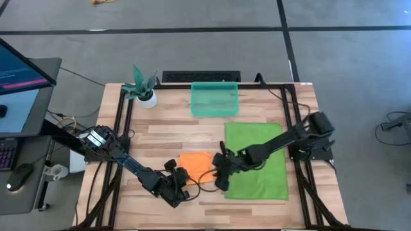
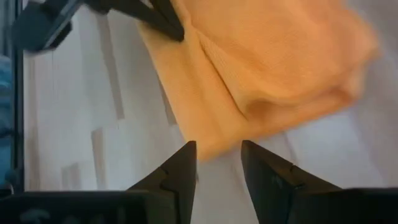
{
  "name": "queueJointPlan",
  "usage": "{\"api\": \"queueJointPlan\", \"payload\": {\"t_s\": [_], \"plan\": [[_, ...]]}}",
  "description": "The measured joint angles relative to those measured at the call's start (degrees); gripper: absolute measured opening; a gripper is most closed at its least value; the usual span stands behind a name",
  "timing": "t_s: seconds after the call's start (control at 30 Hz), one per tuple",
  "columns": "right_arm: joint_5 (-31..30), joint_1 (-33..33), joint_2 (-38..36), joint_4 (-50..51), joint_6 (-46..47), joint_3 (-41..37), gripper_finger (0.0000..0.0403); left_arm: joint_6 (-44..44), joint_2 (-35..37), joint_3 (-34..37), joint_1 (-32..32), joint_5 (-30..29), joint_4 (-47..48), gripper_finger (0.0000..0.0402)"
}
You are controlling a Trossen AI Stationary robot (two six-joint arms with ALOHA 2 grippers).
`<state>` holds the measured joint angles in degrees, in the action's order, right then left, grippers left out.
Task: Roll microfiber towels into tight, uniform cylinder then place into a basket
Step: Roll the orange towel
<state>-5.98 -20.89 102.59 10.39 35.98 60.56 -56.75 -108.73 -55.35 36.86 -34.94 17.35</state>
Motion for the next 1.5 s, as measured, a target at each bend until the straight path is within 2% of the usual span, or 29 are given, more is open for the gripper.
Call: {"api": "queueJointPlan", "payload": {"t_s": [0.13,0.23,0.3,0.43,0.57,0.73,0.87,1.0,1.23,1.4,1.5], "plan": [[-7.1,-4.5,-5.3,-1.8,-4.2,-4.6,0.0146,0.0,0.0,0.0,0.0,0.0,0.0,0.0],[-14.2,-9.0,-6.5,-9.0,-7.8,-8.8,0.0142,0.0,0.0,0.0,0.0,-0.1,0.1,0.0],[-16.9,-11.4,-6.4,-14.4,-11.0,-10.7,0.014,0.0,-0.1,0.0,0.0,-0.1,0.1,0.0],[-17.5,-13.2,-4.2,-19.9,-19.7,-11.7,0.0139,0.0,-0.1,0.1,0.0,-0.2,-0.2,0.0],[-16.8,-12.9,0.1,-23.0,-33.2,-10.0,0.0151,0.0,-0.1,0.1,0.0,-0.3,-0.3,0.0],[-16.8,-11.9,5.8,-22.8,-43.9,-6.7,0.0187,0.0,-0.1,0.1,0.0,-0.3,-0.3,0.0],[-16.7,-10.8,9.6,-22.6,-49.1,-4.1,0.0219,0.0,-0.1,0.0,0.0,-0.3,-0.3,0.0],[-16.5,-8.9,10.9,-21.8,-49.9,-2.8,0.0234,0.0,-0.1,0.0,0.0,-0.2,-0.3,0.0],[-14.6,-5.0,11.2,-18.3,-46.2,-2.7,0.0229,0.0,-0.1,0.0,0.0,-0.3,-0.2,0.0],[-7.0,-2.7,11.9,-17.9,-42.6,-2.5,0.0219,0.1,-0.2,0.0,0.0,-0.8,-0.3,0.0],[-5.8,-1.9,12.5,-18.0,-39.4,-2.4,0.0206,0.1,-0.2,0.0,0.0,-1.2,-0.5,0.0]]}}
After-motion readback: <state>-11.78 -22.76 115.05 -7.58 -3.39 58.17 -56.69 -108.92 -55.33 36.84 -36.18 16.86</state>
